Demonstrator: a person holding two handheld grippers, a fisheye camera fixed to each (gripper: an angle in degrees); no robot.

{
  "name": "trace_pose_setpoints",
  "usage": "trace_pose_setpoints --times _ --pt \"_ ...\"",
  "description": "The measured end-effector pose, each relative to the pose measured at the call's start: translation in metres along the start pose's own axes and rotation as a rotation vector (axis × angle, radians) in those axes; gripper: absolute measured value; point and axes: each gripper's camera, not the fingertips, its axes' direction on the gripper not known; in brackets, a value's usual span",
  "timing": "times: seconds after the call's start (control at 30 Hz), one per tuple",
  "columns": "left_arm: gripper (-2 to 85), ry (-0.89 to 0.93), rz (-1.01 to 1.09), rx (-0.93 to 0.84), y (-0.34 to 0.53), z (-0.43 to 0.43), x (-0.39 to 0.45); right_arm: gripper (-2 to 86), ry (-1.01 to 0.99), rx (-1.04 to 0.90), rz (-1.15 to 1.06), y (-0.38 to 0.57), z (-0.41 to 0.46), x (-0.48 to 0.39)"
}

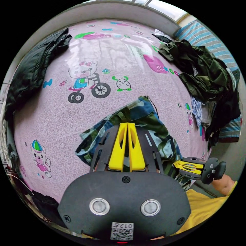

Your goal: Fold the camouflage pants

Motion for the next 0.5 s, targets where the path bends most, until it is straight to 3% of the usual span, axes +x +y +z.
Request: trace_pose_setpoints --times 0.23,0.5 --pt "-0.1 0.112 -0.095 0.074 0.036 -0.039 -0.048 -0.2 -0.095 0.005 0.059 0.005 -0.002 0.031" --pt "-0.1 0.107 -0.009 0.066 0.266 -0.084 0.028 -0.1 -0.142 0.189 0.040 0.070 -0.076 0.036"
